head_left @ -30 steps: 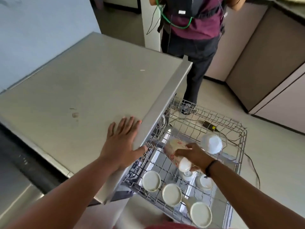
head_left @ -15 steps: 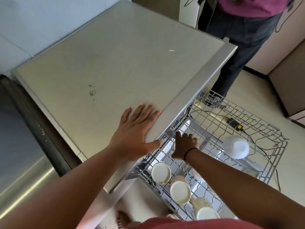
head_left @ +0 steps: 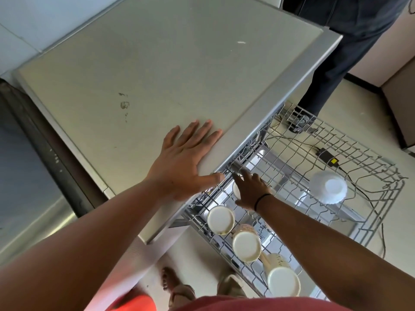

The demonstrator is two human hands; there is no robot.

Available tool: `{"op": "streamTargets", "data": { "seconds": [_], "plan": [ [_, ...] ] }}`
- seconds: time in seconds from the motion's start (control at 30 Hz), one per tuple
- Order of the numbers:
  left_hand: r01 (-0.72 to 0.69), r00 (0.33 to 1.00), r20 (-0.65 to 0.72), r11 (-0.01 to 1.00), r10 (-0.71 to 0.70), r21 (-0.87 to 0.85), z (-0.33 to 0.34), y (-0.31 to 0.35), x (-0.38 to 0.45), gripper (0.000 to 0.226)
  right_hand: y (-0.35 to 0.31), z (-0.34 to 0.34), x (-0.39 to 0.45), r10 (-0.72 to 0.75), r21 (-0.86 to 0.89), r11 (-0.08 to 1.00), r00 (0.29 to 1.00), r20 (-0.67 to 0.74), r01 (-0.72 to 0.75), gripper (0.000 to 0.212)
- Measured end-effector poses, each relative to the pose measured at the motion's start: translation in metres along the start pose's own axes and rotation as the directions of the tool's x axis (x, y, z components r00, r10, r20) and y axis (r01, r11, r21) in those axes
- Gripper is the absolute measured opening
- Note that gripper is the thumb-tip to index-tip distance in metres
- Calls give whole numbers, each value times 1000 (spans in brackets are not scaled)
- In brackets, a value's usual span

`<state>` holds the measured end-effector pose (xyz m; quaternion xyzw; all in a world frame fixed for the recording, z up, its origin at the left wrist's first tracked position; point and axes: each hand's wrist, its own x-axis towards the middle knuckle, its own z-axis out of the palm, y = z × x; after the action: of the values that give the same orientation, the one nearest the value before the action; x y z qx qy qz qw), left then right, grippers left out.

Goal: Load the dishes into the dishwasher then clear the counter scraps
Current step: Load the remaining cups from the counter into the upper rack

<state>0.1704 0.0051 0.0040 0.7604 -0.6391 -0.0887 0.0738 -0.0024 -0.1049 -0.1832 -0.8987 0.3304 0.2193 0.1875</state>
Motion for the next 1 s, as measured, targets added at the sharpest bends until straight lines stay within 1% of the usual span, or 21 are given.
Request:
{"op": "streamTargets", "data": {
  "seconds": [0.07, 0.13, 0.23, 0.3, 0.4, 0.47, 0.57, 0.63, 0.7, 0.73, 0.77, 0.8, 0.83, 0.9, 0.93, 0.97, 1.0],
  "plan": [
    [0, 1000, -6, 1000, 0, -3, 0, 0, 0, 89, 2, 6, -4, -34, -6, 999, 999, 2, 34, 106],
    [0, 1000, -12, 1000, -1, -5, -1, 1, 0, 88, 5, 9, -11, -16, 61, 998, 999, -27, 18, 110],
    [12, 1000, -2, 1000, -12, -9, -2, 3, -1, 89, 14, 13, -28, 16, 108, 994, 997, -78, -8, 108],
    [22, 1000, 8, 1000, -22, -17, -5, 5, -2, 90, 25, 13, -42, 58, 102, 993, 996, -62, -52, 106],
    [30, 999, 22, 999, -30, 23, -5, 9, -1, 89, 32, 13, -56, 109, 31, 994, 994, -13, -108, 104],
    [39, 999, 12, 998, -40, 42, -3, 10, -5, 88, 22, 11, -53, 79, -30, 996, 997, -4, -79, 104],
    [20, 999, -26, 998, -19, 58, 1, 8, -3, 88, -2, 6, -28, 3, -105, 994, 999, -40, -7, 101],
    [25, 999, -42, 999, -23, 37, 2, 6, -3, 88, -16, 8, -18, 17, -160, 987, 999, -37, -23, 93],
    [55, 996, -65, 998, -55, 0, 2, 5, -5, 89, -21, 12, -16, 42, -202, 978, 996, -80, -57, 82],
    [65, 995, -73, 998, -66, -8, 2, 5, -7, 89, -21, 13, -15, 38, -197, 979, 994, -98, -57, 80],
    [73, 994, -79, 997, -73, -7, 2, 5, -9, 90, -19, 13, -14, 35, -163, 985, 993, -112, -53, 82],
    [78, 994, -82, 997, -78, -9, 2, 5, -10, 90, -15, 12, -13, 51, -86, 994, 992, -116, -61, 89],
    [79, 993, -83, 997, -80, -18, 2, 6, -9, 90, -9, 9, -12, 87, 34, 996, 991, -105, -84, 96],
    [85, 993, -85, 996, -88, -42, 0, 5, -7, 90, 5, 0, -9, 174, 308, 941, 982, -80, -142, 101],
    [88, 992, -85, 995, -91, -45, -1, 4, -5, 90, 12, -3, -7, 211, 404, 900, 975, -75, -164, 101],
    [93, 992, -82, 995, -96, -44, -1, 3, -4, 91, 17, -5, -7, 232, 448, 876, 970, -66, -179, 100],
    [94, 992, -78, 995, -97, -40, -1, 3, -2, 92, 20, -6, -7, 234, 450, 874, 971, -56, -184, 100]
  ]
}}
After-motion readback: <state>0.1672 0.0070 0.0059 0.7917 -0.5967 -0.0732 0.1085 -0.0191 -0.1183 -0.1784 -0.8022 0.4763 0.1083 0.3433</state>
